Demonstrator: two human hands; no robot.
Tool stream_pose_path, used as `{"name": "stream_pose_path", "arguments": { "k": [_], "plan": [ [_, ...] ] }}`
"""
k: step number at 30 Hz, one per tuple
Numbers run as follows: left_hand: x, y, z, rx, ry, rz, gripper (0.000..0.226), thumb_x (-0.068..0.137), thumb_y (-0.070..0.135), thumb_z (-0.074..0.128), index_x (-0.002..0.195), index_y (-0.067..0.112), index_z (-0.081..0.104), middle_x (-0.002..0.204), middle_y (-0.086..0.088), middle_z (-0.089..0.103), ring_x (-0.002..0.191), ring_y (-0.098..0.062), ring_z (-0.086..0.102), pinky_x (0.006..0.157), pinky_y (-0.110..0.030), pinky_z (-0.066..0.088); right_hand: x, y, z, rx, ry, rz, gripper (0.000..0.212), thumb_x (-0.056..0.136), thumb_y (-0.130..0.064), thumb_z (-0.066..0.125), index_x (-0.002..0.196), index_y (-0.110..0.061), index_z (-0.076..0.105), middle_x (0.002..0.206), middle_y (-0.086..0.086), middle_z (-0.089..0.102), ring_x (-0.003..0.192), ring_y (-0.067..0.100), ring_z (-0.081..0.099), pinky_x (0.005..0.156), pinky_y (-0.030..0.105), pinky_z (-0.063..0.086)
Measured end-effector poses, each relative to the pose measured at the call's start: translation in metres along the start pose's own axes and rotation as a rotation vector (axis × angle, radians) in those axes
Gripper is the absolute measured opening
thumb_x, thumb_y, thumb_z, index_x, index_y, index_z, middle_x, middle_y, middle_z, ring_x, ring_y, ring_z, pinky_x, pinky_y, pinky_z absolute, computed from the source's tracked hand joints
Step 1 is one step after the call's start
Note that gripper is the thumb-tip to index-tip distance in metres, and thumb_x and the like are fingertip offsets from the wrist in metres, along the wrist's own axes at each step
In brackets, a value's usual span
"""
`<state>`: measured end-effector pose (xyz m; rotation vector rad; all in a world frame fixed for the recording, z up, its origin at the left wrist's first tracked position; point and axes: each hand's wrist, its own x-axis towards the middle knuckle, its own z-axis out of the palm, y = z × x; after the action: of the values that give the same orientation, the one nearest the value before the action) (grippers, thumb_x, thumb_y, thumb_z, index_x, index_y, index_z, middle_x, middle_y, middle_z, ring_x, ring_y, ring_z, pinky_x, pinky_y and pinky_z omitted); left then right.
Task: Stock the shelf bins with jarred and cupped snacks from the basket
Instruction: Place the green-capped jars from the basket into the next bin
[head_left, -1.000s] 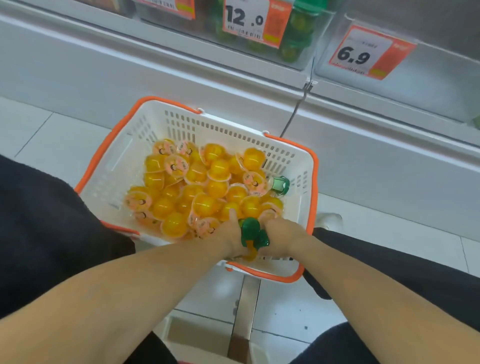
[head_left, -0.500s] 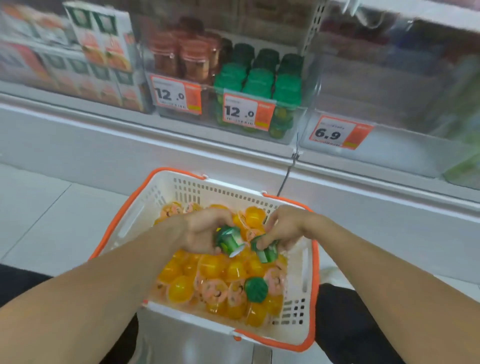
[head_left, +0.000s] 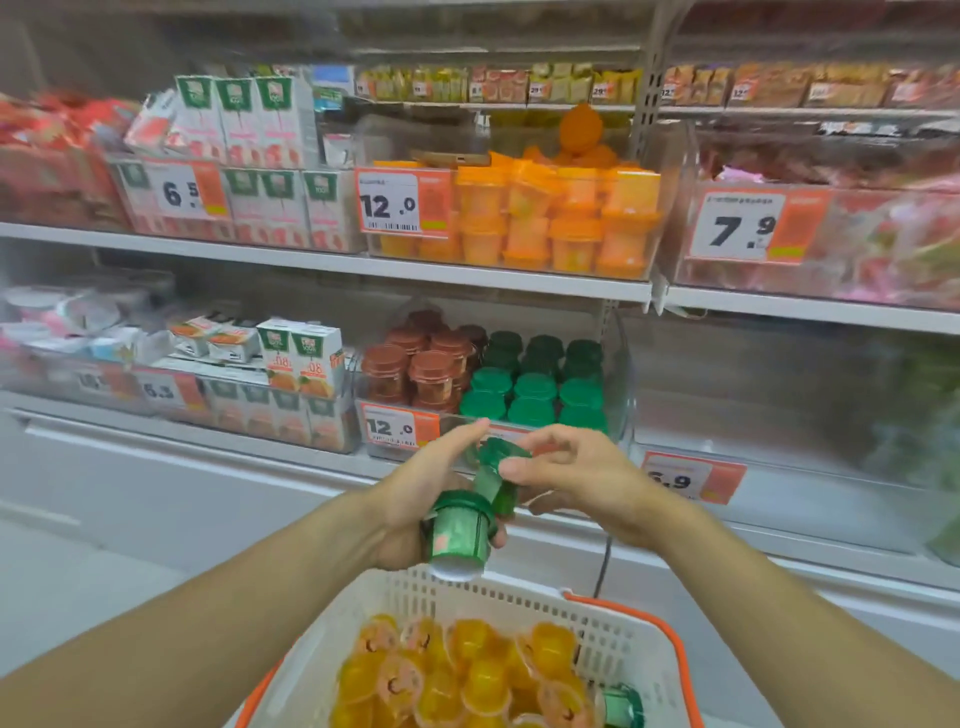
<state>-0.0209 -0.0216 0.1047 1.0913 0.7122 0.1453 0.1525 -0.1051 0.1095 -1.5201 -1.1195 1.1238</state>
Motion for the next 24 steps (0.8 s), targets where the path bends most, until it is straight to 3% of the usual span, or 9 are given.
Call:
{"name": "stream_pose_path", "arguments": {
  "k": [2, 5, 8, 11, 14, 17, 21, 24],
  "plan": [
    [-0.002, -0.003, 0.0, -0.014, 0.041, 0.061, 0.057, 0.089, 0.061, 0.058, 0.103, 0.008, 0.073, 0.078, -0.015, 0.063, 0.061, -0.025, 0.059, 0.061, -0.032, 0.049, 0.004, 0.001, 0.015, -0.036, 0.136, -0.049, 0.07, 0.058, -0.042, 0.089, 0.109, -0.004, 0.059, 0.083, 0.014, 0.073, 0.07, 0.019, 0.068, 0.069, 0.035, 0.057],
    [-0.001, -0.001, 0.003, -0.05, 0.089, 0.115, 0.048, 0.092, 0.048, 0.055, 0.111, 0.006, 0.071, 0.082, -0.014, 0.064, 0.06, -0.024, 0.058, 0.059, -0.031, 0.047, 0.008, 0.004, 0.019, -0.173, 0.249, -0.137, 0.077, 0.048, -0.067, 0.086, 0.098, -0.015, 0.059, 0.095, 0.01, 0.071, 0.083, 0.021, 0.069, 0.074, 0.041, 0.057],
    [-0.002, 0.003, 0.002, -0.083, 0.053, 0.123, 0.044, 0.093, 0.045, 0.052, 0.109, 0.006, 0.068, 0.083, -0.015, 0.062, 0.059, -0.025, 0.058, 0.058, -0.031, 0.047, 0.007, 0.005, 0.007, -0.067, 0.157, -0.186, 0.061, 0.061, -0.049, 0.087, 0.109, -0.019, 0.062, 0.114, 0.004, 0.068, 0.098, 0.025, 0.069, 0.082, 0.044, 0.059],
    [-0.006, 0.004, 0.003, -0.1, -0.003, 0.098, 0.046, 0.093, 0.049, 0.052, 0.099, 0.006, 0.068, 0.079, -0.013, 0.063, 0.059, -0.025, 0.058, 0.056, -0.029, 0.048, 0.006, 0.005, -0.001, -0.039, 0.066, -0.228, 0.05, 0.066, -0.033, 0.091, 0.111, -0.022, 0.07, 0.115, 0.004, 0.071, 0.105, 0.029, 0.068, 0.086, 0.048, 0.059],
    [-0.006, 0.002, 0.002, -0.12, 0.023, 0.097, 0.051, 0.092, 0.052, 0.057, 0.107, 0.005, 0.067, 0.079, -0.014, 0.064, 0.059, -0.025, 0.059, 0.056, -0.029, 0.05, 0.006, 0.009, 0.004, -0.01, 0.143, -0.247, 0.045, 0.061, -0.031, 0.089, 0.102, -0.018, 0.075, 0.109, 0.008, 0.073, 0.099, 0.033, 0.069, 0.081, 0.044, 0.061],
    [-0.003, 0.003, 0.001, -0.109, 0.073, 0.132, 0.047, 0.089, 0.051, 0.064, 0.116, 0.014, 0.069, 0.084, -0.011, 0.065, 0.06, -0.023, 0.06, 0.061, -0.031, 0.047, 0.008, 0.009, 0.013, -0.035, 0.237, -0.27, 0.049, 0.059, -0.041, 0.087, 0.1, -0.018, 0.073, 0.105, 0.007, 0.072, 0.087, 0.029, 0.071, 0.069, 0.035, 0.059],
    [0.004, 0.003, -0.003, -0.135, 0.081, 0.145, 0.049, 0.086, 0.053, 0.067, 0.114, 0.013, 0.07, 0.09, -0.011, 0.065, 0.06, -0.021, 0.061, 0.058, -0.029, 0.049, 0.01, 0.005, 0.015, 0.037, 0.228, -0.232, 0.045, 0.068, -0.039, 0.079, 0.101, -0.011, 0.072, 0.092, 0.006, 0.073, 0.077, 0.021, 0.07, 0.07, 0.038, 0.056],
    [0.007, 0.001, -0.005, -0.182, 0.098, 0.128, 0.054, 0.088, 0.054, 0.064, 0.112, 0.006, 0.07, 0.086, -0.012, 0.065, 0.059, -0.02, 0.062, 0.055, -0.027, 0.051, 0.012, 0.003, 0.015, -0.005, 0.265, -0.259, 0.034, 0.073, -0.031, 0.08, 0.098, -0.009, 0.073, 0.09, 0.004, 0.075, 0.075, 0.015, 0.07, 0.066, 0.028, 0.055]
  ]
}}
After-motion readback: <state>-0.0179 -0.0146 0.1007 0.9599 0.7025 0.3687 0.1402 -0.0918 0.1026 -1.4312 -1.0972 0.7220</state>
